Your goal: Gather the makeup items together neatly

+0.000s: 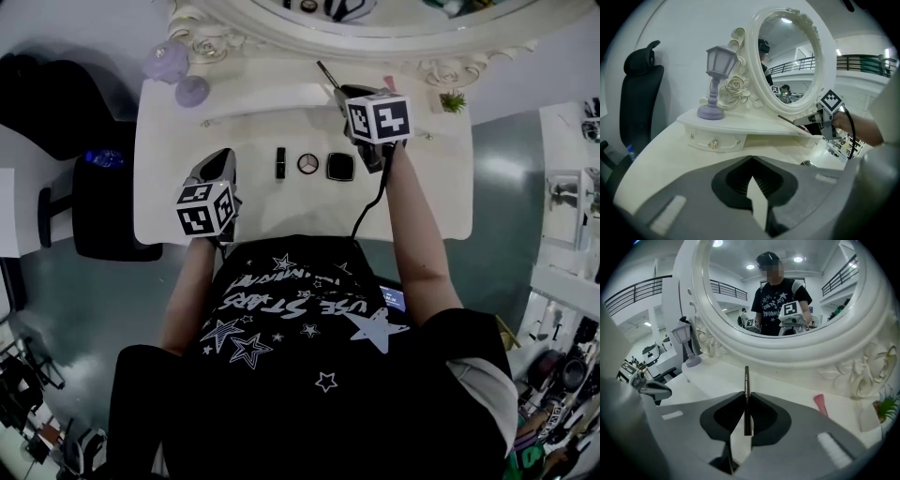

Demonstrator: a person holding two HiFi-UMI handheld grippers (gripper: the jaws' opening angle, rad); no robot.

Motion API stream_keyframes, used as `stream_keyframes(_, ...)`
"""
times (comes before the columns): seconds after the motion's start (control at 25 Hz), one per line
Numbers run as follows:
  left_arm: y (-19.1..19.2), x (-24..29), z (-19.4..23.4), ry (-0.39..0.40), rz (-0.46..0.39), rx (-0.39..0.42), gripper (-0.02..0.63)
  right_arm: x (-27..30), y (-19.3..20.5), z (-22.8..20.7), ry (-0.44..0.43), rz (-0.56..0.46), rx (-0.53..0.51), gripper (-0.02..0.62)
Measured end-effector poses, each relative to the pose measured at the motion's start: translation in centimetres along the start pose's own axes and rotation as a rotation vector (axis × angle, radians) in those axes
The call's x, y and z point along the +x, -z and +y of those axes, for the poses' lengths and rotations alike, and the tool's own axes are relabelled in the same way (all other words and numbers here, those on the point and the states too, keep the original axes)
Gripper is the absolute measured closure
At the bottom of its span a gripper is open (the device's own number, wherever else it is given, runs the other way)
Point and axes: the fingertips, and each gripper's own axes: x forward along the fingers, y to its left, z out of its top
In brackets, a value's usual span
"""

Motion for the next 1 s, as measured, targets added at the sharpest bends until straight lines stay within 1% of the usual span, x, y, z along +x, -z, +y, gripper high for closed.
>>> stream_keyframes(0.24, 0.3, -0.3, -1.1, 0.060, 0.010, 0.042, 0.606, -3.0, 2.4, -0.1, 0.073, -0.044, 0.067, 0.528)
stream_keyframes(0.4, 0.7, -0.6, -1.8, 0.098, 0.024, 0.066, 0.606, -4.9, 4.5, -0.2, 0.123, -0.094, 0.133, 0.528)
stream_keyframes(0.64, 1.7, -0.7, -2.5, 0.149, 0.058, 0.095, 0.606, -8.6, 7.6, -1.5, 0.273, -0.138, 0.246, 0.528)
stream_keyframes(0.8, 2.4, -0.6, -3.5, 0.184, 0.077, 0.114, 0.606, -10.0, 10.9, -2.2, 0.315, -0.121, 0.316, 0.528)
stream_keyframes(1.0, 3.5, -0.5, -4.5, 0.219, 0.110, 0.140, 0.606, -10.6, 15.3, -1.7, 0.346, -0.063, 0.406, 0.528)
